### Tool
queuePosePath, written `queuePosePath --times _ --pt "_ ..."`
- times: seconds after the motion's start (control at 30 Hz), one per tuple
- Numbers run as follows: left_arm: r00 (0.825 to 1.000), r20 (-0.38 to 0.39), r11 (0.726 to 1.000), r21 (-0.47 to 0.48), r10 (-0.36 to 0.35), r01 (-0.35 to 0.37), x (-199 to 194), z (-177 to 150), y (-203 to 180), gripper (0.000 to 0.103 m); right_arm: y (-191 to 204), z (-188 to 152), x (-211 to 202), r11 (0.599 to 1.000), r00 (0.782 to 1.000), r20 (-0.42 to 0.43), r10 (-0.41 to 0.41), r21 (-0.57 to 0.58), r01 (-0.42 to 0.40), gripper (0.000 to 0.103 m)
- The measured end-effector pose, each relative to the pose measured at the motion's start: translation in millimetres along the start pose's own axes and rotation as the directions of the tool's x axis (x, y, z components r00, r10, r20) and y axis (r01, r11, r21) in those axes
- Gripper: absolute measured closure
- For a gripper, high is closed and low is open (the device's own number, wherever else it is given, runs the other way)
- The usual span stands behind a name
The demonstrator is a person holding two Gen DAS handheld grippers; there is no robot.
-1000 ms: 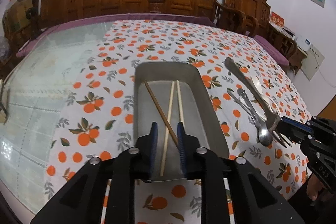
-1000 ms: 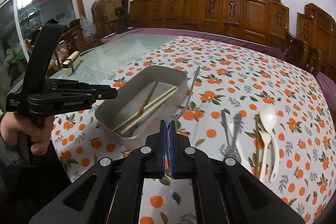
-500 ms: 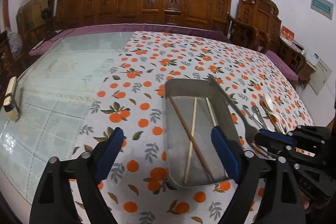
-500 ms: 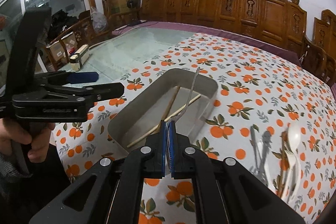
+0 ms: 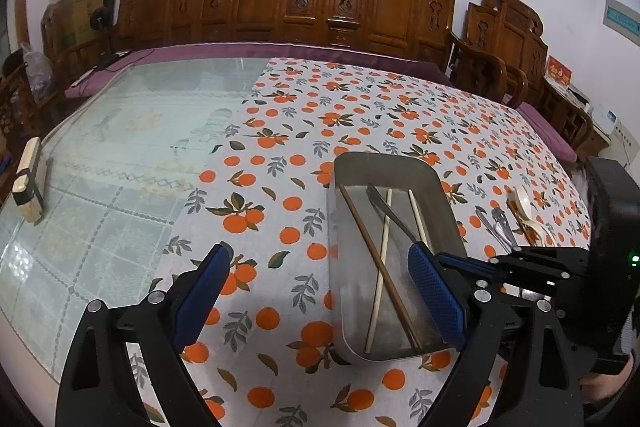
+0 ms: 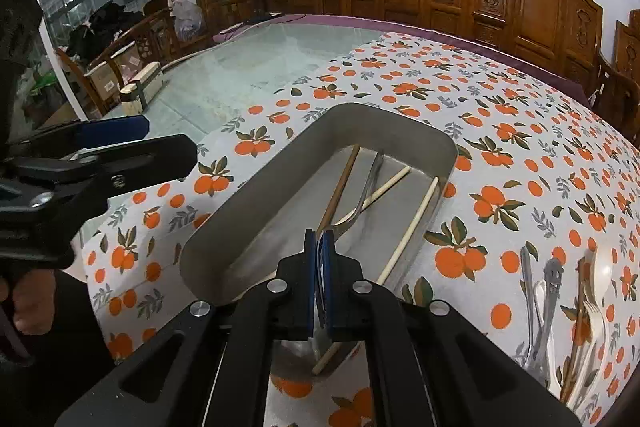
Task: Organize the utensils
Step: 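Lower the chopstick into the tray with the left gripper while the right gripper drops the fork in, then move the right gripper toward the white plastic spoon while the left approaches a metal spoon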
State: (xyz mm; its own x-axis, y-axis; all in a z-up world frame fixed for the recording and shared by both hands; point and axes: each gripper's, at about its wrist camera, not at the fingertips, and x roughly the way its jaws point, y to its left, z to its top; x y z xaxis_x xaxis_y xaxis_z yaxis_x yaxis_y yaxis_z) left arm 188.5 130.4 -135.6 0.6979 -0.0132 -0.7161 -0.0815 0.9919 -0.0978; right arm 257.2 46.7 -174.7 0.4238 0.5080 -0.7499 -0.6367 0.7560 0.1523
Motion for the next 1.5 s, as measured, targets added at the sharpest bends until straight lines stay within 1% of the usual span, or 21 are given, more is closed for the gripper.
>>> queuePosePath --times 0.23,0.4,0.53,0.7,0.83,0.93,0.97,1.0,1.03,1.17,1.3,1.37,1.4,1.5 --pt "1.000 -0.003 1.000 0.001 -0.002 0.002 1 -1 -2 0.016 -10 -2 13 0.997 0.998 -0.031 0.047 0.063 -0.045 0.099" --pt "1.000 -0.003 1.000 -0.002 -0.005 0.005 0 -1 -2 0.016 -12 -5 7 0.995 0.998 -0.013 0.060 0.085 -0.058 0.098" --pt "1.000 -0.004 1.000 0.000 -0.012 0.012 0 -1 -5 0.016 -17 -4 -11 0.996 0.998 0.025 0.051 0.078 -0.053 0.098" --pt "1.000 -0.001 1.000 0.016 -0.026 0.026 0 -3 -17 0.016 -35 -16 -55 0.996 0.996 0.085 0.008 0.088 -0.016 0.098" --pt "0.998 0.006 0.998 0.038 -0.055 0.055 0 -3 -34 0.016 -59 -33 -94 0.993 0.991 0.104 -0.089 0.085 0.080 0.098" --pt "0.996 0.012 0.994 0.065 -0.084 0.083 -1 -4 -52 0.016 -81 -47 -112 0.984 0.983 0.098 -0.157 0.095 0.148 0.098" --pt "0.996 0.012 0.993 0.072 -0.091 0.090 0 -5 -56 0.016 -88 -52 -116 0.981 0.980 0.093 -0.176 0.100 0.167 0.094" --pt "0.995 0.013 0.992 0.079 -0.098 0.096 0 -6 -62 0.016 -95 -57 -121 0.977 0.977 0.088 -0.195 0.107 0.186 0.086" --pt "0.994 0.012 0.991 0.083 -0.108 0.106 0 -7 -68 0.016 -101 -63 -124 0.973 0.974 0.083 -0.211 0.113 0.201 0.081" --pt "0.989 -0.002 0.984 0.101 -0.149 0.148 2 -15 -89 0.016 -126 -85 -133 0.956 0.962 0.062 -0.265 0.150 0.254 0.081" --pt "0.985 -0.010 0.977 0.132 -0.171 0.170 3 -23 -109 0.016 -141 -105 -131 0.945 0.960 0.055 -0.274 0.202 0.258 0.080" --pt "0.984 -0.013 0.973 0.147 -0.179 0.179 4 -26 -117 0.016 -147 -114 -129 0.942 0.963 0.051 -0.265 0.228 0.247 0.077" --pt "0.983 -0.014 0.972 0.151 -0.182 0.182 4 -28 -120 0.016 -148 -116 -128 0.941 0.965 0.049 -0.259 0.236 0.241 0.074" --pt "0.980 -0.020 0.966 0.166 -0.198 0.199 4 -31 -129 0.016 -150 -124 -122 0.945 0.971 0.039 -0.236 0.244 0.220 0.073"
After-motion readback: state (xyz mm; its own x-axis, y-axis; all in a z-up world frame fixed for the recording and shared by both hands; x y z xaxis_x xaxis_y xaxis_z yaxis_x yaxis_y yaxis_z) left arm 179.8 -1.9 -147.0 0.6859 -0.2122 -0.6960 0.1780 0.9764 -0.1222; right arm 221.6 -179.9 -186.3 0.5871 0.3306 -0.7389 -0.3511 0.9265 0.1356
